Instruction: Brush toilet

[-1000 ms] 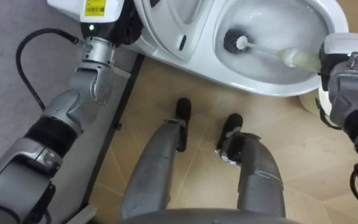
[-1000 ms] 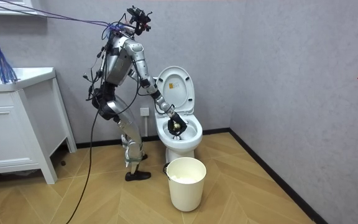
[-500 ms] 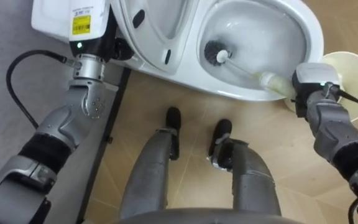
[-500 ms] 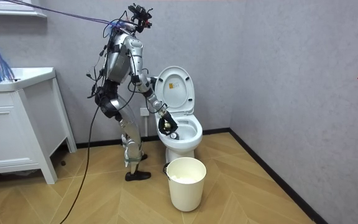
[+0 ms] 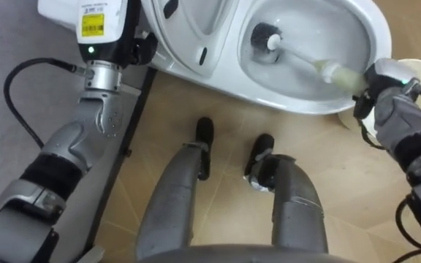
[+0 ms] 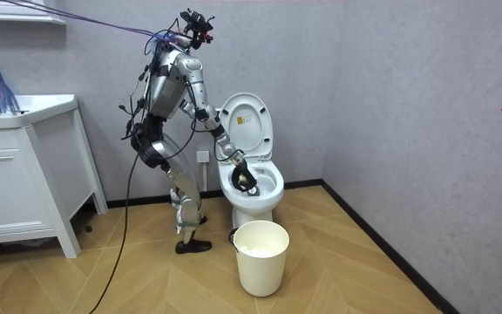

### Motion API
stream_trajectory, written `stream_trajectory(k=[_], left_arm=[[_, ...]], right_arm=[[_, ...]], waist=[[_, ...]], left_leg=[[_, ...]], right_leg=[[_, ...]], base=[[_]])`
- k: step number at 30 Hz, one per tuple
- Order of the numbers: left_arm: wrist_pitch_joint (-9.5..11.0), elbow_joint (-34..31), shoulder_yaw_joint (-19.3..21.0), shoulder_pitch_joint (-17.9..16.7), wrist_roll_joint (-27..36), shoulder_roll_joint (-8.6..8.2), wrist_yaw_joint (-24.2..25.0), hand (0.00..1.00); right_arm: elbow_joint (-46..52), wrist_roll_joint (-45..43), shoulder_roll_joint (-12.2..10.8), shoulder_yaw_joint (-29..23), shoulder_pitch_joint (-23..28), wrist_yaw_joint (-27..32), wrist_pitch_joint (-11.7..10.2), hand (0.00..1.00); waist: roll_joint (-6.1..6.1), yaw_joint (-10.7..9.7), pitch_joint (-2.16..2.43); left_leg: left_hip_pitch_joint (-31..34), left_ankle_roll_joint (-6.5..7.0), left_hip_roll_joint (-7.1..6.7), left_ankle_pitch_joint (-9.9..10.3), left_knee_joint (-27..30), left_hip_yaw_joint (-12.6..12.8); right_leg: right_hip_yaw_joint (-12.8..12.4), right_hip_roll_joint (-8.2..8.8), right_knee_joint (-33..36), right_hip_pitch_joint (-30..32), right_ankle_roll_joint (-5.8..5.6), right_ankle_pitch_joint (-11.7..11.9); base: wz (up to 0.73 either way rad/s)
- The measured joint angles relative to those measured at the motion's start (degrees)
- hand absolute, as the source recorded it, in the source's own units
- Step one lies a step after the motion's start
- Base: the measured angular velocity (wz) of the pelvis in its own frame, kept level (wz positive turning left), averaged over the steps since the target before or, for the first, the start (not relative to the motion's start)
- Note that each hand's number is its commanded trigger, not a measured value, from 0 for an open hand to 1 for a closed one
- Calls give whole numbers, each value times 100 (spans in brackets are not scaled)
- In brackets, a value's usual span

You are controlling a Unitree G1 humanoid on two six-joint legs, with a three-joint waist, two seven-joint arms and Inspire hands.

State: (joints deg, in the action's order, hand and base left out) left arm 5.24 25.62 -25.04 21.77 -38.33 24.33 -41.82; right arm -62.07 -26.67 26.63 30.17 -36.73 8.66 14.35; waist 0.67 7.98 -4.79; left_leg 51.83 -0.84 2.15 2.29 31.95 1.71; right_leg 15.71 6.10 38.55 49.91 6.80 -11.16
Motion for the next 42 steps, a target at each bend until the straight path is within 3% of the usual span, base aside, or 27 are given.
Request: stream_trajectory(k=[5, 11, 12, 14, 19, 26, 32, 33, 34, 39, 42], left_arm=[[-129, 37, 23, 85, -127, -1, 218, 0], [-240, -18, 35, 48, -202, 3, 326, 0], [-283, -23, 32, 44, -209, -15, 373, 0], [-342, -10, -1, 20, -221, -78, 463, 0], [-339, -15, 27, -165, -224, -115, 465, 0], [-309, -110, 15, -286, -212, -190, 419, 0], [-304, -116, 21, -391, -188, -184, 312, 0], [-304, -116, 22, -392, -186, -168, 312, 0], [-304, -116, 23, -393, -186, -149, 312, 0], [-309, -117, 109, -506, -183, -143, 366, 0], [-308, -159, 138, -737, -178, -131, 445, 0]], right_arm=[[20, -655, -4, 2, -122, -29, -19, 100], [558, -1224, -56, 120, 186, -155, 82, 100], [656, -1312, -67, 184, 241, -224, 140, 100], [680, -1498, -155, 365, 350, -385, 296, 100], [1209, -1647, -209, 413, 809, -790, 691, 100], [2116, -1819, -209, 412, 1253, -1185, 1079, 100], [2597, -2075, -201, 399, 1450, -1442, 1208, 100], [2705, -2152, -199, 390, 1501, -1505, 1210, 100], [2772, -2252, -198, 388, 1545, -1577, 1210, 100], [3151, -2634, -184, 389, 1664, -1987, 1211, 100], [3331, -2829, -184, 384, 1839, -2222, 1211, 100]], waist=[[-27, 13, 4], [40, 35, 36], [120, 59, 37], [259, 174, 100], [433, 285, 162], [438, 245, 165], [421, 149, 176], [405, 133, 187], [381, 129, 231], [353, 5, 256], [260, -8, 311]], left_leg=[[-10, -29, -2, 37, -23, -8], [-4, -67, 28, 63, 90, -57], [-3, -81, 72, 98, 140, -97], [-74, -102, 179, 128, 87, -116], [-302, -133, 239, 137, -58, -109], [-354, -199, 255, 101, -213, -138], [-431, -195, 244, 71, -325, -183], [-458, -195, 242, 66, -319, -186], [-464, -196, 243, 67, -319, -189], [-669, -194, 228, 73, -341, -195], [-893, -198, 212, 89, -447, -194]], right_leg=[[-14, -7, 30, 5, -3, 33], [20, -56, 8, -39, 29, 48], [47, -118, -58, -103, 31, 71], [80, -254, -302, -265, 39, 178], [90, -332, -516, -514, 68, 218], [90, -388, -652, -555, 134, 254], [94, -417, -786, -635, 174, 297], [94, -415, -789, -660, 174, 297], [93, -417, -794, -666, 175, 296], [98, -411, -852, -885, 149, 280], [93, -405, -915, -1082, 120, 242]], base=[[-3], [-1], [-12], [-17], [-6], [0], [0], [0], [0], [0], [1]])
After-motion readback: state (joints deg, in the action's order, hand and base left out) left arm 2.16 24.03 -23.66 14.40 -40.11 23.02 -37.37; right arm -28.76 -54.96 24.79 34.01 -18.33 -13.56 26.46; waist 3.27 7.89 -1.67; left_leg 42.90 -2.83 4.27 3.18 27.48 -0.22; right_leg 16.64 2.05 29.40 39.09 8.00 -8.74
